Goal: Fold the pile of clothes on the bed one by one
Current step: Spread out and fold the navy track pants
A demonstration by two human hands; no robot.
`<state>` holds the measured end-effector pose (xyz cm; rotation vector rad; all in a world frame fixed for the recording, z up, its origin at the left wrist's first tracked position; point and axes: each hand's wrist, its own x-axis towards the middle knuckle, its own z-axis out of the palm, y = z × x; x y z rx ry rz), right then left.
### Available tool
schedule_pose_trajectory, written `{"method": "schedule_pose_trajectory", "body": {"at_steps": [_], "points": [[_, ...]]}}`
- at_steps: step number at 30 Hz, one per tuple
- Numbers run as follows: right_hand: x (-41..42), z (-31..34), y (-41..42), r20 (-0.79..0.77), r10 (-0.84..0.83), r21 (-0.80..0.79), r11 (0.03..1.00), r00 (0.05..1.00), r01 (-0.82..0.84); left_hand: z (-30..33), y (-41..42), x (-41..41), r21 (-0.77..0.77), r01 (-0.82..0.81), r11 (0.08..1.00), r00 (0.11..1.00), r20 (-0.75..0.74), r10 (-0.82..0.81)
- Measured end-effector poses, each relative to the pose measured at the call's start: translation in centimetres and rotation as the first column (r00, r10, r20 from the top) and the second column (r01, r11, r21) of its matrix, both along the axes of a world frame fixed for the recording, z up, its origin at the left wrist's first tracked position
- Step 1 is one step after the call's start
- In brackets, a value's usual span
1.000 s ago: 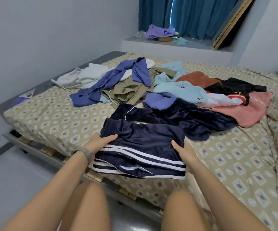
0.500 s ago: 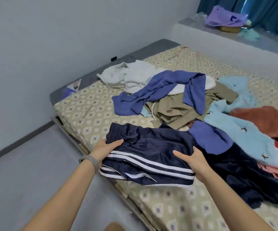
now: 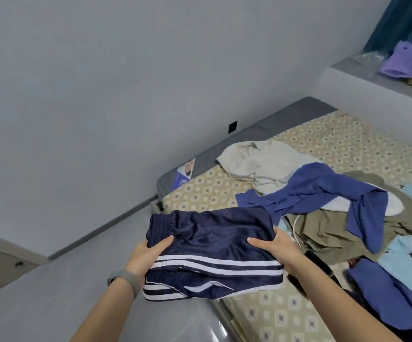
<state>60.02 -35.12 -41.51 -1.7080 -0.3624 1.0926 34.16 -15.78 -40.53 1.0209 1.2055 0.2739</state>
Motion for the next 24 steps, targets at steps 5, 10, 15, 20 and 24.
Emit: {"method": "schedule_pose_trajectory", "body": {"at_steps": [5, 10, 15, 20, 24], "points": [[3.2, 0.5, 5.4, 0.014, 0.036, -0.015, 0.999, 0.999, -0.036, -0.4, 4.9, 2.9, -0.004, -0.01, 1.0, 1.0, -0.004, 0.01], [7.9, -0.7, 12.4, 0.013, 0.064, -0.03, 0.998, 0.998, -0.064, -2.5, 11.1, 7.2, -0.018, -0.016, 1.0, 1.0, 0.003, 0.016], [11.8, -1.8, 19.9, 0.034, 0.104, -0.078, 0.992, 0.994, -0.101, -5.0, 17.4, 10.3, -0.07, -0.061, 0.996, 0.998, -0.005, 0.061], [15.2, -3.1, 26.7, 0.066, 0.144, -0.153, 0.979, 0.987, -0.133, -6.9, 22.3, 12.5, -0.12, -0.117, 0.986, 0.993, -0.001, 0.118], [16.9, -5.4, 32.0, 0.107, 0.173, -0.19, 0.97, 0.979, -0.15, -9.2, 26.3, 13.9, -0.157, -0.154, 0.976, 0.988, 0.01, 0.157]]}}
